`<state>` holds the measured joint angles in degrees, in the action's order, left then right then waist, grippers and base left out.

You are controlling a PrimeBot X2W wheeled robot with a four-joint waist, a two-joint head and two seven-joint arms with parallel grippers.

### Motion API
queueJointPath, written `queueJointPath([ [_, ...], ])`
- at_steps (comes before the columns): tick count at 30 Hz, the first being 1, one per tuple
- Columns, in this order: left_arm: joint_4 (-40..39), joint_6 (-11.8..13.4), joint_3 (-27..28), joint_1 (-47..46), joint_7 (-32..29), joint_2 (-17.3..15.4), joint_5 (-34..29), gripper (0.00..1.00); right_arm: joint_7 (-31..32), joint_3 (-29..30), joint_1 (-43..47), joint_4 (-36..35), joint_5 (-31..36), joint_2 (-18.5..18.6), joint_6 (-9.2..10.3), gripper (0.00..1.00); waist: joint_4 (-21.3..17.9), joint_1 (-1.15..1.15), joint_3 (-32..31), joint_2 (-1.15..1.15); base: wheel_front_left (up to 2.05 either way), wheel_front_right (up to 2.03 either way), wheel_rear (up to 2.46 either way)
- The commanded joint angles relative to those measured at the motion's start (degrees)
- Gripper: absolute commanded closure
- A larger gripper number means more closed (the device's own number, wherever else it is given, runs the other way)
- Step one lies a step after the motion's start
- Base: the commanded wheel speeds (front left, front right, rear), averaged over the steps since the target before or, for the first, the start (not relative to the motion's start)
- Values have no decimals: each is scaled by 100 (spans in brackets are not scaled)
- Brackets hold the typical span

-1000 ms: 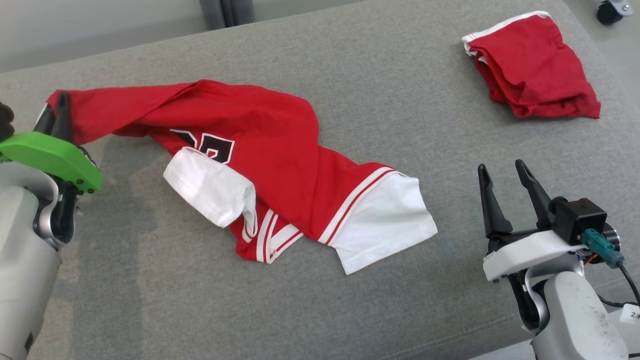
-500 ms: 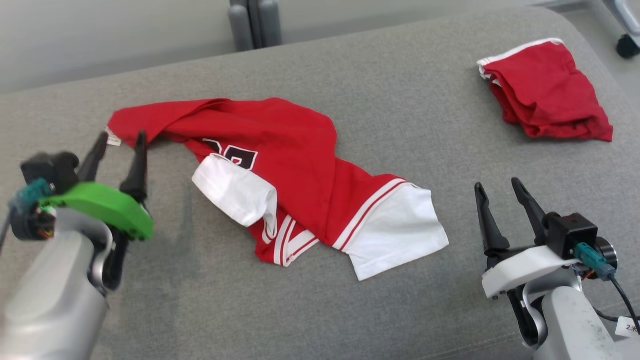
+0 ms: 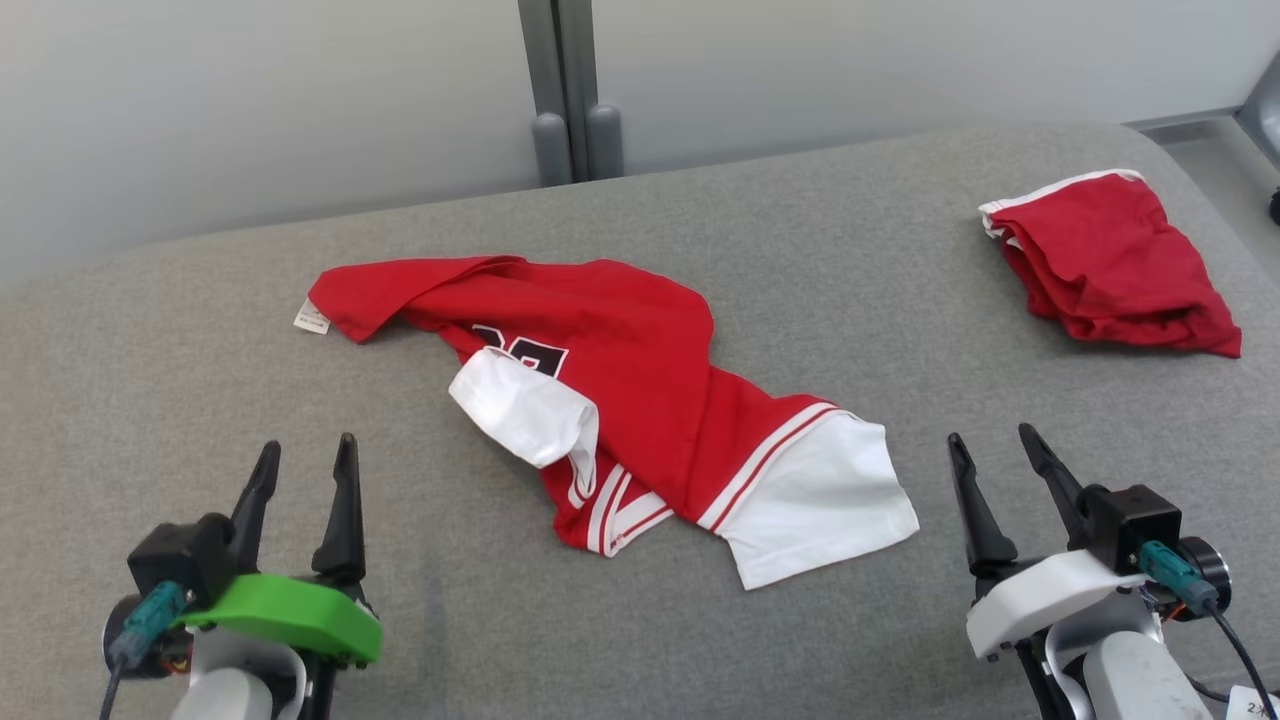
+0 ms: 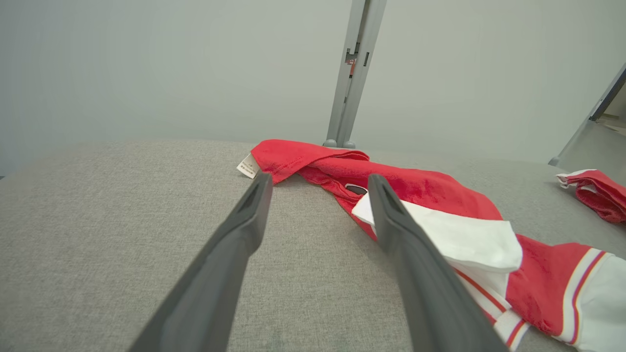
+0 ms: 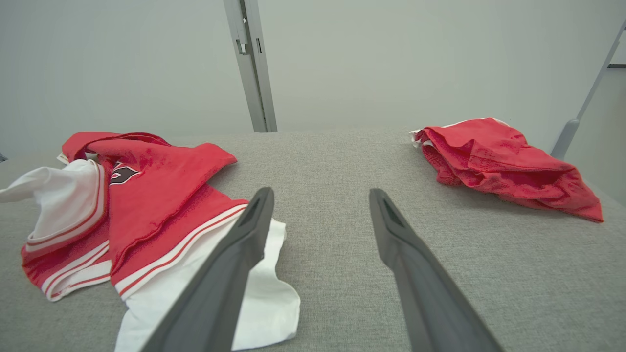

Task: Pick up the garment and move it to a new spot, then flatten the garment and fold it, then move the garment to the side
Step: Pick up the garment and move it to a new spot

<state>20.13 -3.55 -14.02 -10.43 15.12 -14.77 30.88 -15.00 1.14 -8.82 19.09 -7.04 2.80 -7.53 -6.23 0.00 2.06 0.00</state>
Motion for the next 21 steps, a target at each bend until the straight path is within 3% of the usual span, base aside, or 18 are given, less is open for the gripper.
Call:
queueJointPath([
  [1,-122,29,164,230,1,107,-134,0,-25,-13,111,10,14,19,9,0,72,0,-128,0,0,0,0],
  [11,-788,-157,1101,1323,1,931,-773,0,-25,-72,395,40,-102,19,9,0,46,0,-227,0,0,0,0],
  [21,-845,-301,1260,1606,2,1144,-1087,0,-25,-177,451,120,-191,18,9,0,30,0,-250,0,0,0,0],
])
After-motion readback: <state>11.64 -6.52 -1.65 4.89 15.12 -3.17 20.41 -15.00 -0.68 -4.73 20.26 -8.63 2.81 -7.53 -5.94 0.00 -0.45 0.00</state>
